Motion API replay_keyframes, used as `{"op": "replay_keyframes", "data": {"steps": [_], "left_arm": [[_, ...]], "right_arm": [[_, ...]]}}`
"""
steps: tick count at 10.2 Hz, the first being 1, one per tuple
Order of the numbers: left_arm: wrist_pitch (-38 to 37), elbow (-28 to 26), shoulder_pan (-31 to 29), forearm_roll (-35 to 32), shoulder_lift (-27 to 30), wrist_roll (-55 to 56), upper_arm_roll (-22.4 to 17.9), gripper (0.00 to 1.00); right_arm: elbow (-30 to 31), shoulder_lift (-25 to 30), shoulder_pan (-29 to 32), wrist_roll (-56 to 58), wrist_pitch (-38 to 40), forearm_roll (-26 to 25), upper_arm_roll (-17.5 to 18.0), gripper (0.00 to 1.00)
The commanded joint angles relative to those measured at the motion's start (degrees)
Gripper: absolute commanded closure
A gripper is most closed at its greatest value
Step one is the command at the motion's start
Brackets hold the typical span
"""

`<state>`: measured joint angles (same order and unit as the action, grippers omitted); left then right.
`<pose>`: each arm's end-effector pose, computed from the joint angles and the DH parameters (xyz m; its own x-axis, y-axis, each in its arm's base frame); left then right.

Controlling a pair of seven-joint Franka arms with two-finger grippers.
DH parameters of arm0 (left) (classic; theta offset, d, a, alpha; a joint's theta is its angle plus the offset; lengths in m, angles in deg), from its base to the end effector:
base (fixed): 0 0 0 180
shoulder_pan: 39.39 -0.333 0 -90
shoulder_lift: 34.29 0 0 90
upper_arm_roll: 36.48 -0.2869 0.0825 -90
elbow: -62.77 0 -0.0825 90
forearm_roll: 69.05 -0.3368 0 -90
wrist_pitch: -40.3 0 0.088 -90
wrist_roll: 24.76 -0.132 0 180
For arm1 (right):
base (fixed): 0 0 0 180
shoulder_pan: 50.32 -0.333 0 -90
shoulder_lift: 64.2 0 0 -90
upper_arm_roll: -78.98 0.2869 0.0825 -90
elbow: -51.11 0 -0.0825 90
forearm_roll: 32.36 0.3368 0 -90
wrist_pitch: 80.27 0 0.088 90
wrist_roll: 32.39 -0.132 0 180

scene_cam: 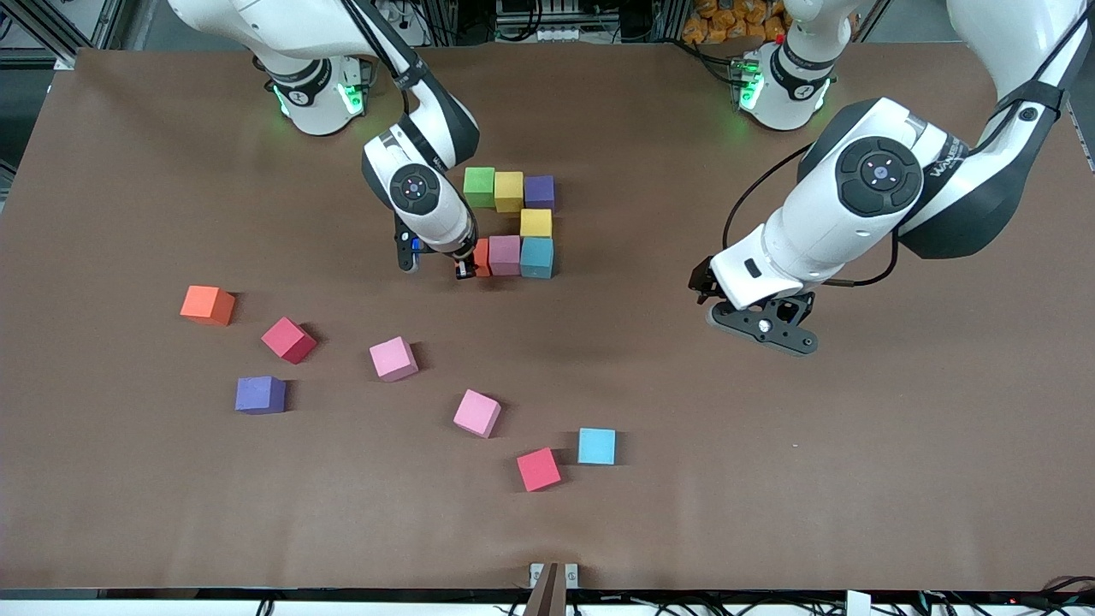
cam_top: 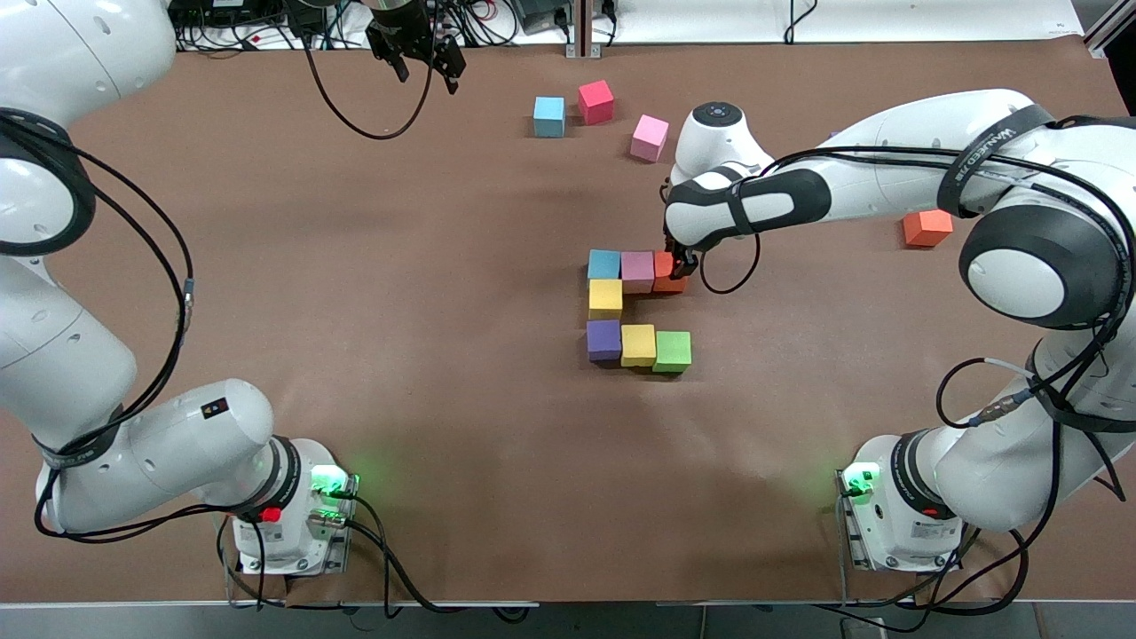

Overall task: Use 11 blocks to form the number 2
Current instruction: 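Lower the orange cube onto the table and open the right gripper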

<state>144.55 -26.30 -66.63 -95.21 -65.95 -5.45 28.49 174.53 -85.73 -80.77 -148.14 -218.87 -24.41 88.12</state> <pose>0.5492 -0.2425 0.4309 0.9358 -0.3519 0.0199 -0.3525 -0.9339 0.0600 0.3951 0.3330 0.2031 0.1178 -0.9903 -0.0733 -0.9780 -0.1285 0.1645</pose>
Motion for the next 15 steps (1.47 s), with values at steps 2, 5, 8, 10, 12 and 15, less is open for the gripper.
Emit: {"op": "replay_keyframes", "data": {"steps": [2, 5, 8, 10, 12, 15], "left_arm": [[-0.80, -0.31, -0.53, 0.67, 0.99, -1.02, 0.07, 0.00], [-0.80, -0.31, -0.53, 0.67, 0.99, -1.02, 0.07, 0.00], [-0.80, -0.31, -0.53, 0.67, 0.90, -1.02, 0.15, 0.00], [-0.80, -0.23, -0.53, 0.67, 0.72, -1.02, 0.07, 0.00], [-0.72, -0.14, -0.36, 0.67, 0.63, -1.02, 0.07, 0.00], [-0.37, -0.05, -0.27, 0.67, 0.46, -1.02, 0.07, 0.00]], "right_arm": [[-0.98, -0.62, -0.66, -1.14, 0.52, -0.13, -0.09, 0.89], [-1.07, -0.62, -0.66, -1.05, 1.14, -1.09, -0.09, 0.00], [-1.16, -0.53, -0.66, -1.05, 1.14, -1.18, -0.08, 0.00], [-1.25, -0.35, -0.66, -1.05, 1.40, -1.36, -0.09, 0.00], [-3.34, 0.70, -0.05, -1.05, 6.29, -4.24, 0.00, 0.00], [-10.46, 0.70, 1.35, -0.62, 16.07, -9.95, -0.26, 0.00]]}}
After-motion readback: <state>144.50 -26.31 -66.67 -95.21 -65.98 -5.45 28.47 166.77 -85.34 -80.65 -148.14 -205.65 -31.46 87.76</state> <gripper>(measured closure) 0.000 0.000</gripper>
